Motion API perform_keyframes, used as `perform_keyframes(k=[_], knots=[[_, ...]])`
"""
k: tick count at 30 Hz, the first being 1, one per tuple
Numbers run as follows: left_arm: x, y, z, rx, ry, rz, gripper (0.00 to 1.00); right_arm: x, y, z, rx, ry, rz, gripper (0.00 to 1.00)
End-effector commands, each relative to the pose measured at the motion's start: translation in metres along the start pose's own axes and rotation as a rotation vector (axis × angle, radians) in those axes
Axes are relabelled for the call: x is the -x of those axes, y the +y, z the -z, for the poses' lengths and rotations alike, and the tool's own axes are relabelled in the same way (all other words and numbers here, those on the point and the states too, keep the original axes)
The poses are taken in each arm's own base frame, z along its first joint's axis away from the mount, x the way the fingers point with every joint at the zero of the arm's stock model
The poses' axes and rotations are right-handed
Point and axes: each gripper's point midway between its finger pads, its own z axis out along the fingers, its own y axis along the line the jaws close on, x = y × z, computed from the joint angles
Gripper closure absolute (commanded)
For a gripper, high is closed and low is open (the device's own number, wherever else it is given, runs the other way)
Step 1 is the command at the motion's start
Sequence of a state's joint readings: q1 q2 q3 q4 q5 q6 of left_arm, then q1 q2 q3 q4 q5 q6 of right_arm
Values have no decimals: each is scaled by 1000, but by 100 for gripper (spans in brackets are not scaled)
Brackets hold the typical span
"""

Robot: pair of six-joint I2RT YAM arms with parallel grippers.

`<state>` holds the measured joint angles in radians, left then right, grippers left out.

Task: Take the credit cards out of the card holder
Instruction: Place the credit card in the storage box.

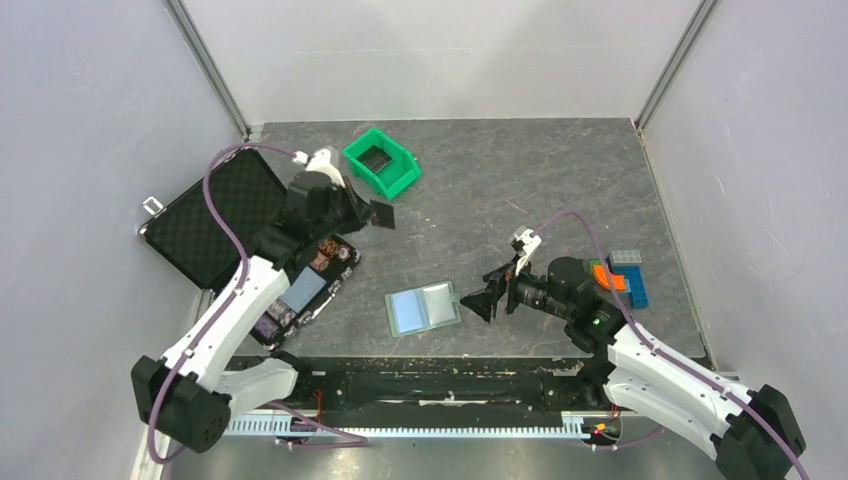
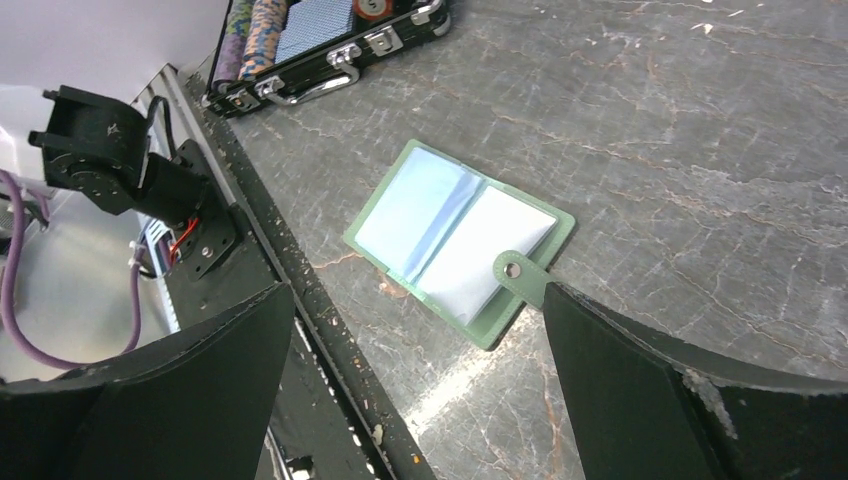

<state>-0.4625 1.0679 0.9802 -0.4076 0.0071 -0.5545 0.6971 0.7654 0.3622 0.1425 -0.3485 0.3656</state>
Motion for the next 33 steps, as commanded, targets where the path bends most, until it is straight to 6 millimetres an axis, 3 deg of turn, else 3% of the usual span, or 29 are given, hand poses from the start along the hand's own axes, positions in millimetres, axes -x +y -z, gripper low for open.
perform_keyframes(k=[1,7,16,26,33], knots=[[79,12,-15,40,-222,210,98,2,-6,-2,-25,-29,1,2],[131,45,-46,110,-349,391,98,-9,-6,-3,-8,-15,-20,2],[178,74,-101,149,-529,394,98,-15,-4,-6,13,35,-11,2],[178,118,-164,270,-510,380,98,-17,-6,-6,6,45,-5,2],[165,128,-208,240,-456,421,98,-24,-10,-10,-6,88,0,2]])
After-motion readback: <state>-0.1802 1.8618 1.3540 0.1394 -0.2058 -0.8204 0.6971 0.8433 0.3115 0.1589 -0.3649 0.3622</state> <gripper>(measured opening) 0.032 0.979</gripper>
